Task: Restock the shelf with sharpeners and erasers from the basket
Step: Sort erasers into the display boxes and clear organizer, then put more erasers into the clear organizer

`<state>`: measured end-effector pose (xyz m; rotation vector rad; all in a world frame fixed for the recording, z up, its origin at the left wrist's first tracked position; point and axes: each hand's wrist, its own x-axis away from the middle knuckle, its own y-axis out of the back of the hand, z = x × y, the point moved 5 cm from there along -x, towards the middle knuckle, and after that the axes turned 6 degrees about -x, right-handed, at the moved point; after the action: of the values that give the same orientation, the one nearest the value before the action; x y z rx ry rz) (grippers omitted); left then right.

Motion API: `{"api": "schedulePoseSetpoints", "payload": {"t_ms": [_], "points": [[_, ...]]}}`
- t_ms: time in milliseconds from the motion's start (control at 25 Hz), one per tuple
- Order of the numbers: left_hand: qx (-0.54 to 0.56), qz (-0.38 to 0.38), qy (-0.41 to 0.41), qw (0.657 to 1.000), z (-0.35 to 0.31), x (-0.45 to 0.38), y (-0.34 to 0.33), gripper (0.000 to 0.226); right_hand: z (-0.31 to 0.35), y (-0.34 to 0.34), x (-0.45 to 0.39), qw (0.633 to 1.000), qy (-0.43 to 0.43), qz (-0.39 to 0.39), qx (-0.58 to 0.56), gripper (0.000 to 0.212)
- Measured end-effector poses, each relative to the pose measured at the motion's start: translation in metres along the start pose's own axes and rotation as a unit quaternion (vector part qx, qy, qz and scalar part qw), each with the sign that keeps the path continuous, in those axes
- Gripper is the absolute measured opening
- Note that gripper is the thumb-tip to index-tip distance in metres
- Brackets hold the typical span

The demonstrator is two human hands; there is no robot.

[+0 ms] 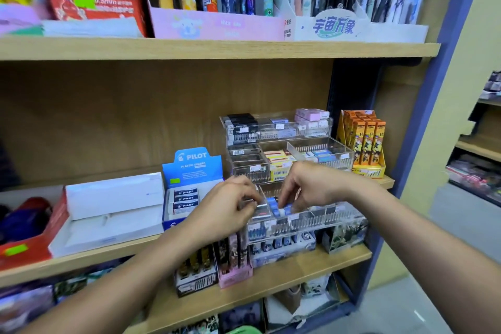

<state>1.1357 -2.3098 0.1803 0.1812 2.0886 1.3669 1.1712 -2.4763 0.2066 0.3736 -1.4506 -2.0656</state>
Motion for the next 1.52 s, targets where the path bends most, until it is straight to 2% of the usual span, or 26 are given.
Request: {"api": "schedulePoseSetpoints", "payload": {"t_ms": [160,320,480,640,800,880,960,1080,1200,1280,1320,1400,1520], "points": [[0.022,-0.007,0.021,1.000,0.005,-0.001,-0.003,0.014,0.003,-0.003,-0.009,0.997,-0.025,0.070,0.016,0.025],[0.061,-0.025,0.040,0.997,0.008,0.003,-0.006,0.012,0.010,-0.010,-0.015,0.995,-0.053,0.089,0.000,0.027],[0.058,-0.033,0.040,0.997,0.007,0.005,-0.005,0.012,0.012,-0.021,-0.021,0.998,-0.054,0.035,0.007,0.023],[0.051,-0.034,0.039,0.997,0.006,0.005,-0.006,0.012,0.006,-0.022,-0.023,0.994,-0.103,-0.002,0.029,0.021],[0.030,-0.020,0.027,0.999,0.004,0.004,-0.005,0.016,0.009,-0.018,-0.013,0.992,-0.124,0.005,0.005,0.013],[0.034,-0.022,0.017,0.999,0.003,0.006,-0.001,0.019,0.018,-0.009,-0.004,0.991,-0.131,-0.025,-0.035,0.015],[0.041,-0.053,0.019,0.998,0.003,0.011,0.009,0.023,0.040,0.002,0.004,0.989,-0.100,-0.108,-0.029,0.016],[0.061,-0.122,0.029,0.990,0.004,0.035,0.029,0.026,0.095,-0.008,0.016,0.977,-0.004,-0.211,-0.038,0.022],[0.056,-0.141,0.057,0.987,0.014,0.088,0.029,0.025,0.129,-0.065,0.015,0.976,0.031,-0.194,-0.098,0.026],[0.044,-0.102,0.104,0.988,0.035,0.128,0.005,0.025,0.131,-0.117,0.000,0.985,0.020,-0.129,-0.110,0.029],[0.030,-0.058,0.136,0.989,0.049,0.149,-0.018,0.022,0.127,-0.148,-0.011,0.990,0.004,-0.081,-0.112,0.029],[0.010,0.068,0.195,0.978,0.073,0.184,-0.070,0.019,0.112,-0.213,-0.030,0.994,-0.037,0.028,-0.104,0.025],[-0.018,0.301,0.234,0.924,0.100,0.253,-0.164,0.018,0.086,-0.336,-0.050,0.974,-0.089,0.196,-0.071,0.014]]}}
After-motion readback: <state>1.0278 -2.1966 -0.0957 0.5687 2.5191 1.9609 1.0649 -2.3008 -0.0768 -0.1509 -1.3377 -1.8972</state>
